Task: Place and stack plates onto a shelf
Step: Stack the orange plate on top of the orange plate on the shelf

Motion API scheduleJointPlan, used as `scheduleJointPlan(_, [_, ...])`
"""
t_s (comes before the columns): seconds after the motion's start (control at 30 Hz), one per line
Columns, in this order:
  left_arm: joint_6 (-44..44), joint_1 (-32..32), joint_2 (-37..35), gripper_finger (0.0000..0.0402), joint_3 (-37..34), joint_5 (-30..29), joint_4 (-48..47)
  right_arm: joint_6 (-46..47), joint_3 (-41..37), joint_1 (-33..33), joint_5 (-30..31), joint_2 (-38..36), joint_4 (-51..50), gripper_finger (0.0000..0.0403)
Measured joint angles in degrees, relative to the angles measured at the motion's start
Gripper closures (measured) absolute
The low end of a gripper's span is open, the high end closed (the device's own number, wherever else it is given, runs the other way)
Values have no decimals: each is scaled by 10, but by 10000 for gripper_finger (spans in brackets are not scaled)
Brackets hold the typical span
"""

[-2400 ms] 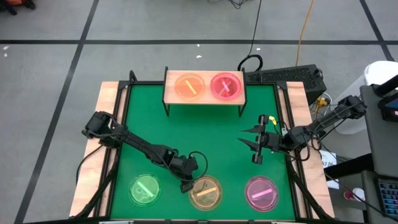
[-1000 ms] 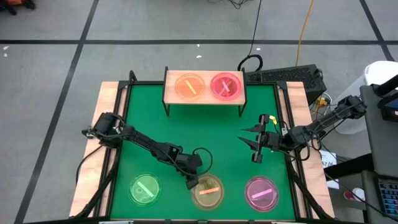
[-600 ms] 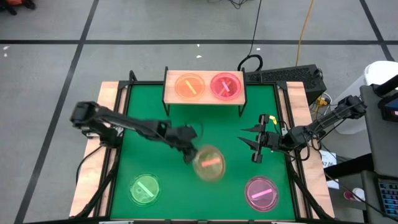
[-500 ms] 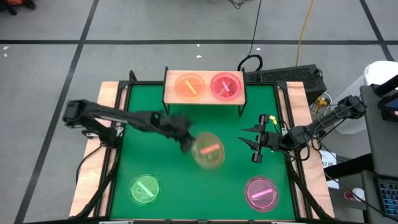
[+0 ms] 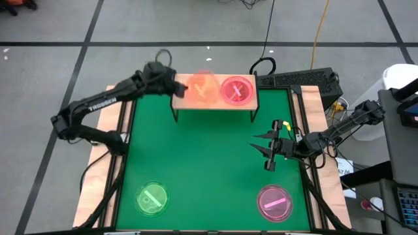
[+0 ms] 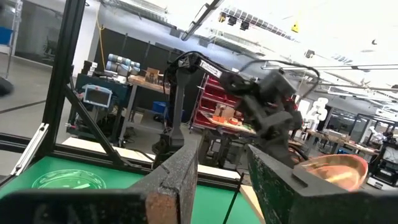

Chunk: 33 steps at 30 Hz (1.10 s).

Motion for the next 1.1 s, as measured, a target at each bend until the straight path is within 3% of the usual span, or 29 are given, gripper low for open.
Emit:
scheduleJointPlan(0.17, [-23,86,16,401,-1,66,-7,-6,0,0,0,0,4,282])
scheduleJointPlan(0.33, [-18,118,16,400,-1,95,-22,-13,0,0,0,0,4,282])
scheduleJointPlan(0.6, [13,110,16,377,-1,117,-20,-17,0,0,0,0,6,282])
scheduleJointPlan(1.1, [53,96,16,373,-1,107,-12,-15,0,0,0,0,12,282])
